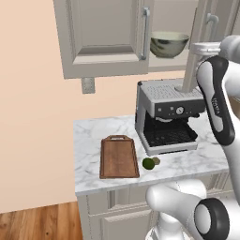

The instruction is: Open the cabinet. Place the bowl and condiment on the counter. Then place the lime and garlic on the cutting board.

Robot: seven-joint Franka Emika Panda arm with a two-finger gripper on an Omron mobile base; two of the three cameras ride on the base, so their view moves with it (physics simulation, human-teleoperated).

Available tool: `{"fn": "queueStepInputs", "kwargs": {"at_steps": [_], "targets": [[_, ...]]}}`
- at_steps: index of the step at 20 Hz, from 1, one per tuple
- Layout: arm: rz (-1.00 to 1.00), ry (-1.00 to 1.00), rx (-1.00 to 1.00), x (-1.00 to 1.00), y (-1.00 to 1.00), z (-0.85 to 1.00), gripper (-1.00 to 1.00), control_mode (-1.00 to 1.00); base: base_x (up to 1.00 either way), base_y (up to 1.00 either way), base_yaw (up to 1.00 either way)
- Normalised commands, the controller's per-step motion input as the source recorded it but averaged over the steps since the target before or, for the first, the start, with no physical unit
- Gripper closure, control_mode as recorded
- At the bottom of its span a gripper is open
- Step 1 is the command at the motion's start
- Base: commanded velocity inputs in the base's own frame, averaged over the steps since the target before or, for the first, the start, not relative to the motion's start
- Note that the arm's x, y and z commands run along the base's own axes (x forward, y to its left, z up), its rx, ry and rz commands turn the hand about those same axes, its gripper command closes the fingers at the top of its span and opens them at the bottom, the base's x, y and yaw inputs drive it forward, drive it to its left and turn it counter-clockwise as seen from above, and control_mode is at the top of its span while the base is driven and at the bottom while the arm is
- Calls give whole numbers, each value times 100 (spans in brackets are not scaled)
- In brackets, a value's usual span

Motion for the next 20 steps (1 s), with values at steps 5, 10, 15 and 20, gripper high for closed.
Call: {"fn": "queueStepInputs", "kwargs": {"at_steps": [5,10,15,20], "targets": [[0,0,0,-29,-14,0,-100,-100,0,0,0],[0,0,-1,-60,7,9,-100,-100,0,0,0],[0,0,-6,-65,34,22,-100,-100,0,0,0],[0,0,-7,-60,36,19,-100,-100,0,0,0]]}}
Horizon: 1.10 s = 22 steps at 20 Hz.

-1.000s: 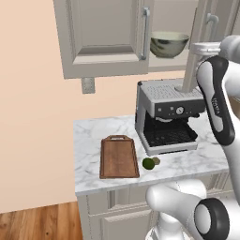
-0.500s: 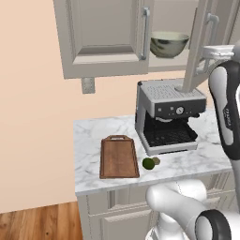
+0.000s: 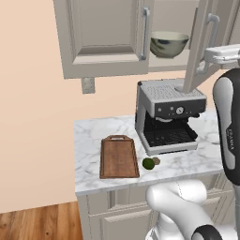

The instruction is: Open the cabinet. Place the bowl and condiment on the counter. Then place the lime and garlic on the cutting board.

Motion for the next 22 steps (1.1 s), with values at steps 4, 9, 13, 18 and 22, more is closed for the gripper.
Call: {"fn": "queueStepInputs", "kwargs": {"at_steps": [4,9,13,18,22], "targets": [[0,0,-8,-29,44,6,-100,-100,0,0,0],[0,0,-6,0,47,0,-100,-100,0,0,0],[-2,0,-2,1,43,-9,-100,-100,0,0,0],[-3,-4,0,5,34,-18,-100,-100,0,0,0],[-6,0,0,18,32,-8,-100,-100,0,0,0]]}}
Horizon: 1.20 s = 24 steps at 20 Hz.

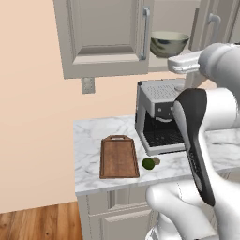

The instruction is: Open the cabinet. Place the bowl and condiment on the counter. Then place the lime and garlic on the cutting board.

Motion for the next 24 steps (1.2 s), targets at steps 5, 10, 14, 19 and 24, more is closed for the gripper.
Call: {"fn": "queueStepInputs", "kwargs": {"at_steps": [5,10,14,19,24], "targets": [[-9,0,0,24,25,-3,-100,-100,0,0,0],[-13,0,0,29,19,-7,-100,-100,0,0,0],[-15,0,0,31,12,-15,-100,-100,0,0,0],[-12,0,0,30,4,-14,-100,-100,0,0,0],[-5,0,0,33,0,-7,-100,-100,0,0,0]]}}
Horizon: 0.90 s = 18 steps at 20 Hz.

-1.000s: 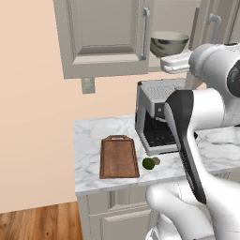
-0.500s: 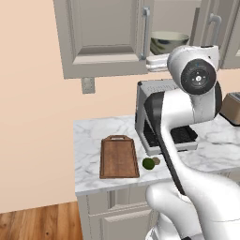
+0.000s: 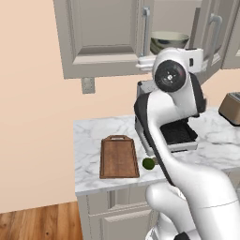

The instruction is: Open the cabinet. Place the bowl and condiment on the counter. Then place the lime and garlic on the cutting board.

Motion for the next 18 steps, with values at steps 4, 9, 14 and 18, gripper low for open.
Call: {"fn": "queueStepInputs", "kwargs": {"at_steps": [4,9,14,18], "targets": [[-1,0,0,31,-2,-6,-100,-100,0,0,0],[0,0,0,31,-6,-7,-100,-100,0,0,0],[0,-1,0,26,-9,-4,-100,-100,0,0,0],[0,0,0,26,-7,-5,-100,-100,0,0,0]]}}
